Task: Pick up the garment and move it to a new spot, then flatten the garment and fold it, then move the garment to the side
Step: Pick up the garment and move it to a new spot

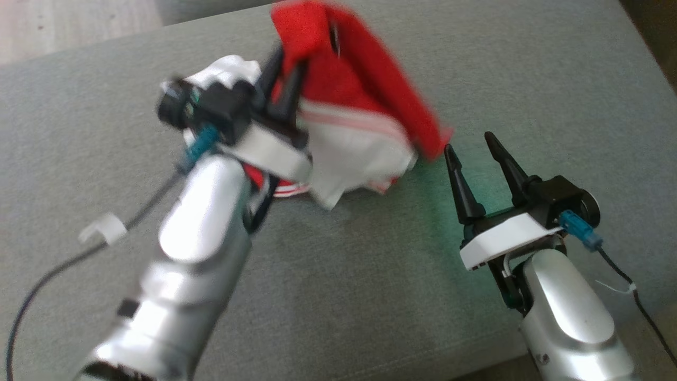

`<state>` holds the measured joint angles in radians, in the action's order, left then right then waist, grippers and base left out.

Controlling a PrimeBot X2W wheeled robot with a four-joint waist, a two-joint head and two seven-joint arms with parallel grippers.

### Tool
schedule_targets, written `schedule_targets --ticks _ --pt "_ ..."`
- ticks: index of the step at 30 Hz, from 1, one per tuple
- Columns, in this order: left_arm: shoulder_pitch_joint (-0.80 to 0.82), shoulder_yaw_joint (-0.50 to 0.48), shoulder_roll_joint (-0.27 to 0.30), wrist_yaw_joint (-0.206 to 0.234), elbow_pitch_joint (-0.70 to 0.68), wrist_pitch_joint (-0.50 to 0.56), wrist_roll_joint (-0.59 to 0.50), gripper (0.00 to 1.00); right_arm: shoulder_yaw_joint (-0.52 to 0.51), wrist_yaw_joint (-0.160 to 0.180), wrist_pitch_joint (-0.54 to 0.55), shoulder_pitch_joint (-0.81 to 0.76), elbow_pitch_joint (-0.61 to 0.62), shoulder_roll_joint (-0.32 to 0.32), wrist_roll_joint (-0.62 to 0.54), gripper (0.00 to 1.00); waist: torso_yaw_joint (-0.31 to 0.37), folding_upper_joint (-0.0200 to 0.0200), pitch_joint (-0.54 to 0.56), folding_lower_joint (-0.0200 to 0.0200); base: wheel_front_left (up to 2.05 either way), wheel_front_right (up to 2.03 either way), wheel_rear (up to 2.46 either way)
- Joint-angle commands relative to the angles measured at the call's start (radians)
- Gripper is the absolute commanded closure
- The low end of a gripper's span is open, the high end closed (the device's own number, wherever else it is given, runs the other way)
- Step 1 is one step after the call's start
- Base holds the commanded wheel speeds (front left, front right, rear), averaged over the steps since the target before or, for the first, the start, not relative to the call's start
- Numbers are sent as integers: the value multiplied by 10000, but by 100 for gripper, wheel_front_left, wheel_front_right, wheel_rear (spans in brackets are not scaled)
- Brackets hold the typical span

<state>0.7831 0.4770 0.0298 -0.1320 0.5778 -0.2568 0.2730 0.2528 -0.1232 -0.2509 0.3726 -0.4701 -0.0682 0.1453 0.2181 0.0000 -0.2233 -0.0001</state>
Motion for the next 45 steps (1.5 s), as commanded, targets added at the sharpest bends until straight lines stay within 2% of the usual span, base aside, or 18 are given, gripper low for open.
schedule_targets --ticks 1,4,7,12,17,22,30,37,45 --pt "-33 -171 215 108 -244 -48 78 0 156 -75 -109 -64 369 176 56 0 96 0 -14 1 0 0 0" --pt "-601 -152 209 440 -123 -48 -52 0 42 -75 -109 -104 435 177 44 0 -14 0 -45 1 0 0 0" --pt "-1215 -538 232 673 -45 -49 -134 0 -36 -75 -109 -165 465 177 52 0 -261 0 36 1 0 0 0" --pt "-2490 -1693 509 1022 -500 -49 -252 0 -151 -75 -109 -280 475 178 28 0 -728 0 379 1 0 0 0" --pt "-3719 -2675 680 1189 -1160 -49 -469 0 -253 -75 -109 -436 470 178 49 0 -1021 0 736 1 0 0 0" --pt "-5298 -3876 609 1362 -1917 -49 -709 0 -388 -75 -109 -798 423 179 15 0 -1310 0 1277 1 0 0 0" --pt "-7422 -4983 300 993 -2506 -49 -911 0 -416 -75 -109 -1446 297 179 48 0 -1457 0 2004 1 0 0 0" --pt "-8190 -4663 213 492 -2572 -49 -1115 0 -369 -75 -109 -1646 233 179 71 0 -1404 0 2211 1 0 0 0" --pt "-8427 -4351 207 570 -2212 -49 -916 0 -321 -75 -109 -1631 150 179 132 0 -1294 0 2346 1 0 0 0"
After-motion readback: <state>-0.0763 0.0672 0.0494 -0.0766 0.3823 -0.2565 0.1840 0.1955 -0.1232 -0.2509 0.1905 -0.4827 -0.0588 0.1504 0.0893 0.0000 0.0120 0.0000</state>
